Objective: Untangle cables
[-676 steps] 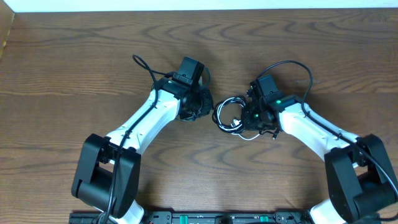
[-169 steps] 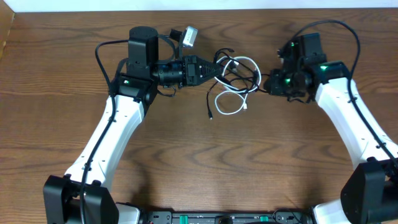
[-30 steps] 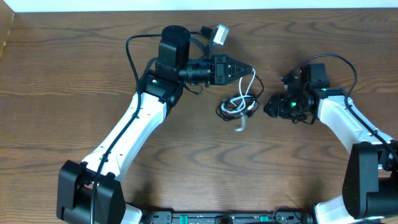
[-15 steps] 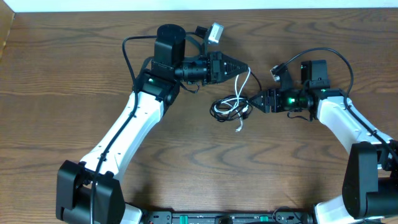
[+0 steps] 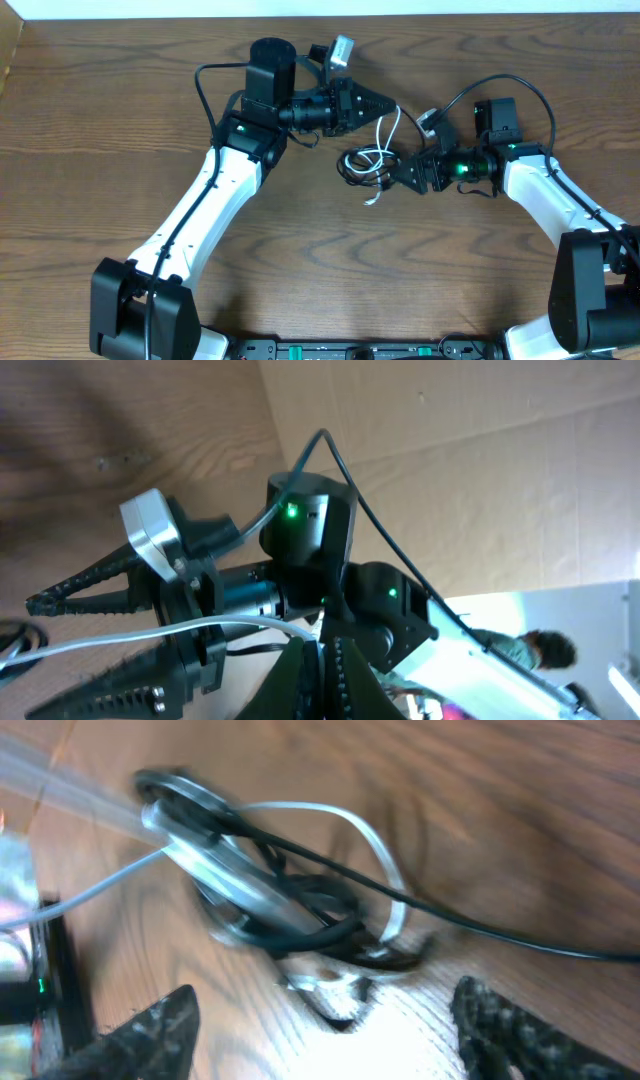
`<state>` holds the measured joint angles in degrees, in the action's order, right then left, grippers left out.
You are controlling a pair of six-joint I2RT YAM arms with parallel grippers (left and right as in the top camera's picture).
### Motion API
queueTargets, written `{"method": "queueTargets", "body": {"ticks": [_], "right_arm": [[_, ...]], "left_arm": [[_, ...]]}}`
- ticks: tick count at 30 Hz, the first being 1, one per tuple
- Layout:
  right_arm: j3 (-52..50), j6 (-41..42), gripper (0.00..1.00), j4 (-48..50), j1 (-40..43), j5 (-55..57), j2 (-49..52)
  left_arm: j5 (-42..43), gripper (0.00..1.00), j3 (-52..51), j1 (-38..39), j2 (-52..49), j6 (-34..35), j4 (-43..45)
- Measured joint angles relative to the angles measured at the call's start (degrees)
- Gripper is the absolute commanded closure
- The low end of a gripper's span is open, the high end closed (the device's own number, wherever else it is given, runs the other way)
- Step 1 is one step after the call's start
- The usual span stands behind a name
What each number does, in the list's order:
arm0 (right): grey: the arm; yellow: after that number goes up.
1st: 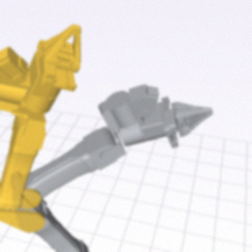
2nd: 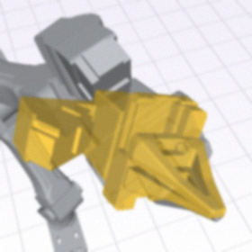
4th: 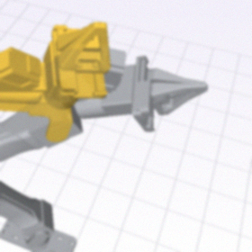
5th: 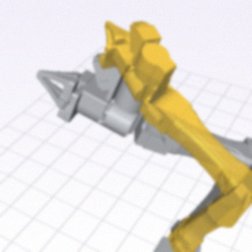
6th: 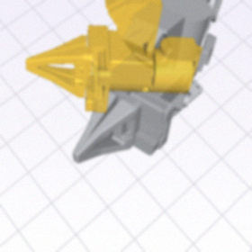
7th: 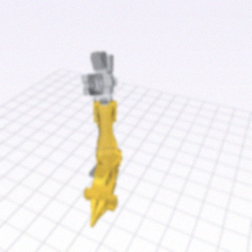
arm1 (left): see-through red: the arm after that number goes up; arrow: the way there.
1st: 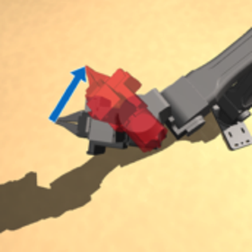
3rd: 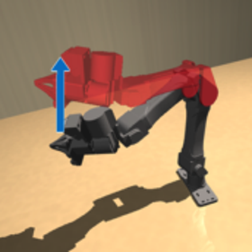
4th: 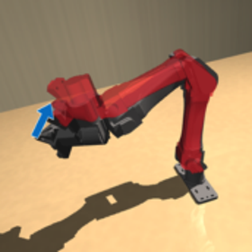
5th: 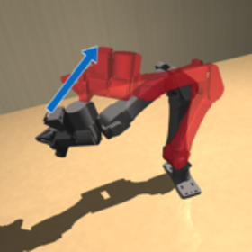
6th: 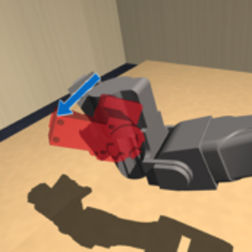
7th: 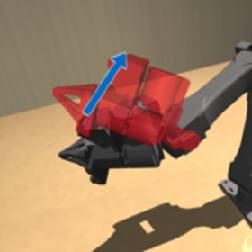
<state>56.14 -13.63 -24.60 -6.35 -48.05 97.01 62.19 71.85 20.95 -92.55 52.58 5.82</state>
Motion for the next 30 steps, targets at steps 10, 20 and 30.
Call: {"method": "queueTargets", "body": {"ticks": [10, 20, 30], "right_arm": [[-0.33, -11.98, 0.21, 5.42, 0.00, -0.07, 0.00], [-0.50, -8.28, 0.22, 15.69, 0.00, 5.51, 0.00], [-0.50, -4.76, 0.30, 18.67, -2.73, 6.29, 0.00]], "left_arm": [[2.29, 0.92, 0.00, -2.32, 0.00, 7.32, 3.82], [8.44, 0.92, 0.00, -2.29, 0.07, 11.91, 6.91], [9.81, 0.92, 0.00, -2.29, 0.09, 14.93, 6.93]]}}
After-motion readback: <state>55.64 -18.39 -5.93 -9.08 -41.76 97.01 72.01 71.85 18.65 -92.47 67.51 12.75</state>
